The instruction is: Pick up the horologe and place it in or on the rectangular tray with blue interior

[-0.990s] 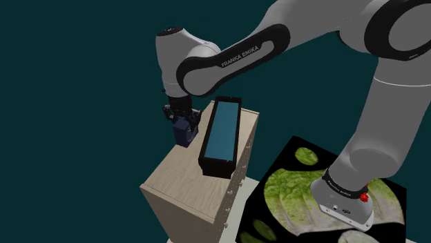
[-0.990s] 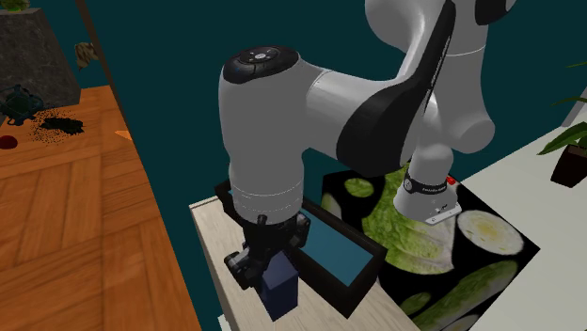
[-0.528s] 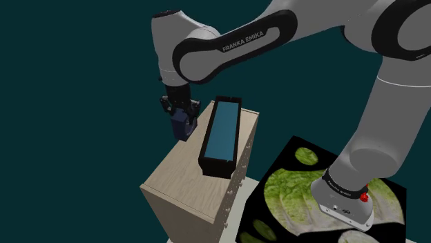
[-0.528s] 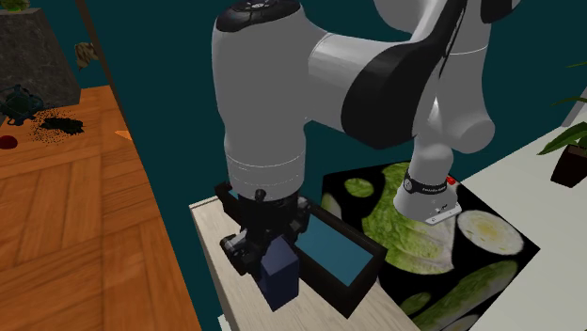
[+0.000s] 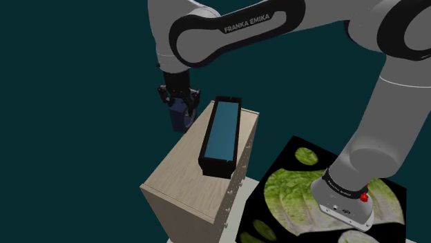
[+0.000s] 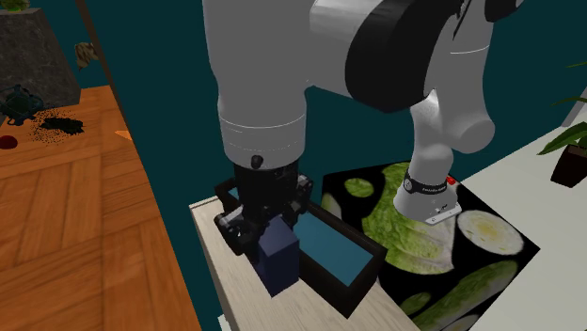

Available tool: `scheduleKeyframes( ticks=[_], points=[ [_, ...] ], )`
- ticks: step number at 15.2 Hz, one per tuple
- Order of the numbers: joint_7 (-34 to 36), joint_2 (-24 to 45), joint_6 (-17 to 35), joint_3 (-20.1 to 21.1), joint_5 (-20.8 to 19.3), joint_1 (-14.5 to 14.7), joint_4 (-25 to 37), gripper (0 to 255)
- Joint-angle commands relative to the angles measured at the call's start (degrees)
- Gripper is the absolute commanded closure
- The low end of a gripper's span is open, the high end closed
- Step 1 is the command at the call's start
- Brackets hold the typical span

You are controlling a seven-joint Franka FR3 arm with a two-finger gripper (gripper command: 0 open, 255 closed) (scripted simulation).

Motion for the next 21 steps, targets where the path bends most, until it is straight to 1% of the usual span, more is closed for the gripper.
scheduleKeyframes(
  ticks=[1,4,8,12,17,21],
  points=[
    [-0.1,-0.1,-1.7,0.1,0.1,0.1,1.6,255],
    [-0.2,-0.2,-3.5,0.1,0.2,0.2,3.4,255],
    [-6.7,-9.2,-1.8,-1.4,5.5,-4.2,-5.7,255],
    [-13.5,-17.4,-1.4,-4.3,9.8,-6.8,-13.1,255],
    [-21.3,-25.7,-2.0,-8.9,13.0,-8.6,-20.3,255],
    [-21.2,-25.4,1.1,-8.7,13.0,-8.4,-23.1,255]
  ],
)
